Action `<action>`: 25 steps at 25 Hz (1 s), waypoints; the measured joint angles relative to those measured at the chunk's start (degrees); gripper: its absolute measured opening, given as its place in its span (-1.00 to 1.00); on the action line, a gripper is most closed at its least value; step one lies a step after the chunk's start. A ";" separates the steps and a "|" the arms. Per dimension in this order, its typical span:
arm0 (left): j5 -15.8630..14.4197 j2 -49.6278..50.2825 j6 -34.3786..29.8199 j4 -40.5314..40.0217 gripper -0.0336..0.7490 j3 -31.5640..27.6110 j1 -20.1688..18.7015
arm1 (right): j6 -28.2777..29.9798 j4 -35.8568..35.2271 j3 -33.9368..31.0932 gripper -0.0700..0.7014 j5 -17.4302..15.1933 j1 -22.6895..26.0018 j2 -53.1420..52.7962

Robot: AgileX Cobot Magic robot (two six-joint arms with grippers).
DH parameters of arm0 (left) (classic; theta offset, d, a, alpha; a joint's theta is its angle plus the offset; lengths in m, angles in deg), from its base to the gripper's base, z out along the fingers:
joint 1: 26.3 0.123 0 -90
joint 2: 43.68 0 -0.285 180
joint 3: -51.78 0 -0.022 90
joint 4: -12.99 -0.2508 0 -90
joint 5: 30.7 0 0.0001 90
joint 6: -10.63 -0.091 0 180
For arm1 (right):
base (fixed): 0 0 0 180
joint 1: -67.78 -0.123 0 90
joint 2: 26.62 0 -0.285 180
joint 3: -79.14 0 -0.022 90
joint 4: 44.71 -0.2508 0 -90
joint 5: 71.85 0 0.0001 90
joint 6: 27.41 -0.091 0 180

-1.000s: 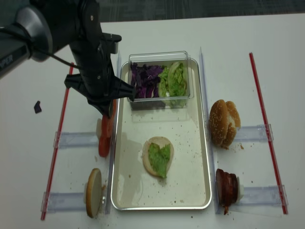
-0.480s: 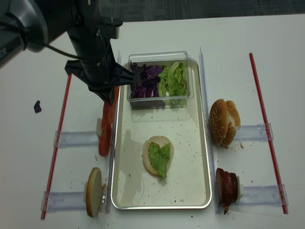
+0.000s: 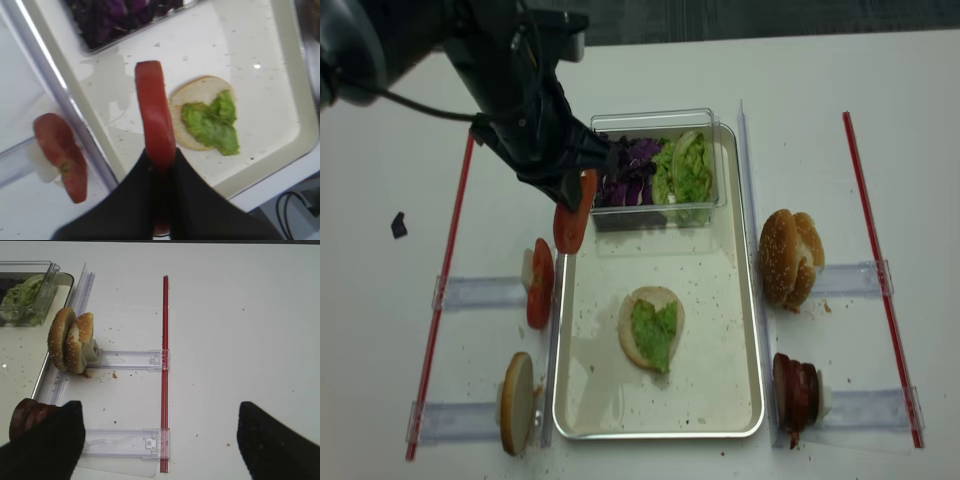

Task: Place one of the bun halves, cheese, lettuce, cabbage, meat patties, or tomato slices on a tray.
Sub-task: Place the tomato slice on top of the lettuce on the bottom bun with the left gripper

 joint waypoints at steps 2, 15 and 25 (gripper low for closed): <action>-0.13 -1.23 -2.40 3.89 -0.89 0.00 0.00 | 0.00 0.00 0.00 0.82 0.00 0.00 0.00; -0.27 -3.20 -11.88 24.86 -0.90 0.00 0.00 | -0.11 0.00 0.00 0.82 0.00 0.00 0.00; -0.27 -3.20 -13.82 30.67 -0.90 0.00 0.00 | -0.11 0.00 0.00 0.82 0.00 0.00 0.00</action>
